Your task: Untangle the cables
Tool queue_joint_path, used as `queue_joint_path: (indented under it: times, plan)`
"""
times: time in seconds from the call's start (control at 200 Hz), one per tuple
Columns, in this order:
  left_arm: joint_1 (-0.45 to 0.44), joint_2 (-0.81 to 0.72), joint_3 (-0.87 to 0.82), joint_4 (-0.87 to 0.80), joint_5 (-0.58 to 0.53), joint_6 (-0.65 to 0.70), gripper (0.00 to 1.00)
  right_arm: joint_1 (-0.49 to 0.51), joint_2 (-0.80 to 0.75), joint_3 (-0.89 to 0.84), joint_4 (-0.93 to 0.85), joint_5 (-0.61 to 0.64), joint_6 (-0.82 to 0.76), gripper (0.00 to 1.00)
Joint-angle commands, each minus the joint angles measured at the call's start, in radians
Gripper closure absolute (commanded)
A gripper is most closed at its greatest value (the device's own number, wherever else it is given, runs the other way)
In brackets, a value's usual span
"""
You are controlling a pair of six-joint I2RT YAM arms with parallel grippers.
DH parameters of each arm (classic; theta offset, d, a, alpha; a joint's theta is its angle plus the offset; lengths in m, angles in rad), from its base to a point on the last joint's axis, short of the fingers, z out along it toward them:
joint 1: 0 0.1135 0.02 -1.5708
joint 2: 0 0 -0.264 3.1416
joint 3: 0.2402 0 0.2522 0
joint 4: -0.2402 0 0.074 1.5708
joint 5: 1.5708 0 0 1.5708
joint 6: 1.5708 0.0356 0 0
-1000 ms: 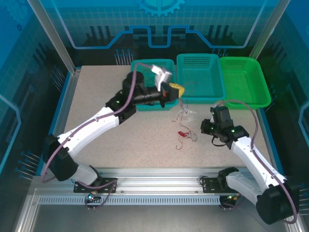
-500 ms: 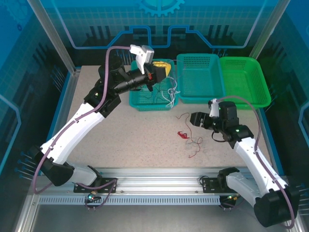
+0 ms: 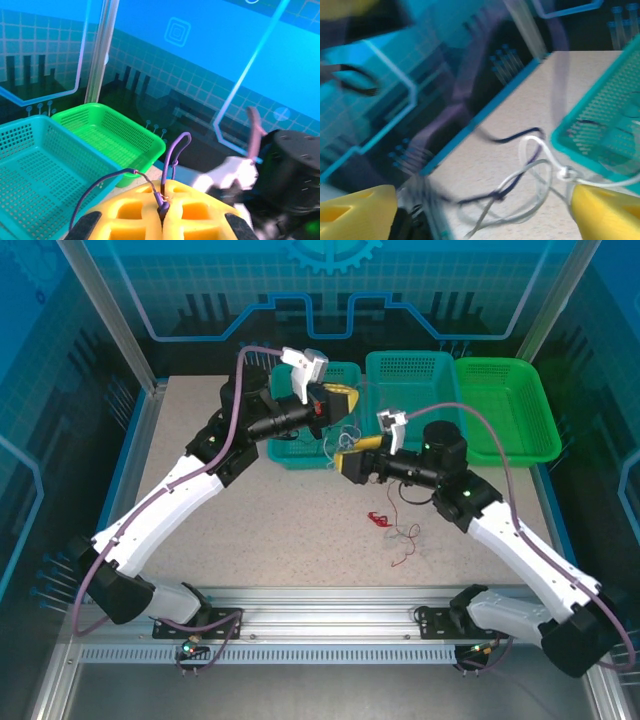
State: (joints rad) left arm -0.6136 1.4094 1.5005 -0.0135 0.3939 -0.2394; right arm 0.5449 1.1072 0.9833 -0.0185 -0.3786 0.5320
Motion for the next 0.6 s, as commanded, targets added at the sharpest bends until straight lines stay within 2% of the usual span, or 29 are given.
queue_joint_path:
  times: [0.0,0.075,0.115,0.155,0.205,0.255,0.3,0.495,0.595]
  plan:
    - [-0.007,-0.005,-0.005,0.082,0.057,-0.045,1.00,0.024,0.076,0.069,-0.121,0.369,-0.016,0.26]
    - [-0.008,-0.007,0.032,0.083,0.079,-0.049,1.00,0.023,0.152,0.113,-0.283,0.598,0.000,0.54]
    - [-0.010,-0.009,0.061,0.073,0.091,-0.043,1.00,0.014,0.194,0.137,-0.365,0.674,-0.004,0.69]
    - [-0.011,-0.013,0.088,0.069,0.094,-0.036,1.00,-0.003,0.225,0.149,-0.416,0.683,-0.015,0.82]
    - [-0.011,-0.022,0.111,0.070,0.088,-0.022,1.00,-0.028,0.247,0.140,-0.433,0.629,-0.029,0.94]
    - [-0.011,-0.032,0.136,0.065,0.058,-0.002,1.00,-0.043,0.252,0.112,-0.422,0.572,-0.035,0.99]
    - [-0.009,-0.034,0.166,0.042,0.026,0.019,1.00,-0.051,0.251,0.081,-0.413,0.539,-0.035,1.00]
    - [0.006,0.004,0.333,-0.086,-0.166,0.079,1.00,-0.070,0.223,-0.070,-0.391,0.510,0.023,1.00]
    - [0.020,0.035,0.389,-0.161,-0.174,0.117,1.00,-0.082,0.145,-0.150,-0.337,0.440,0.032,1.00]
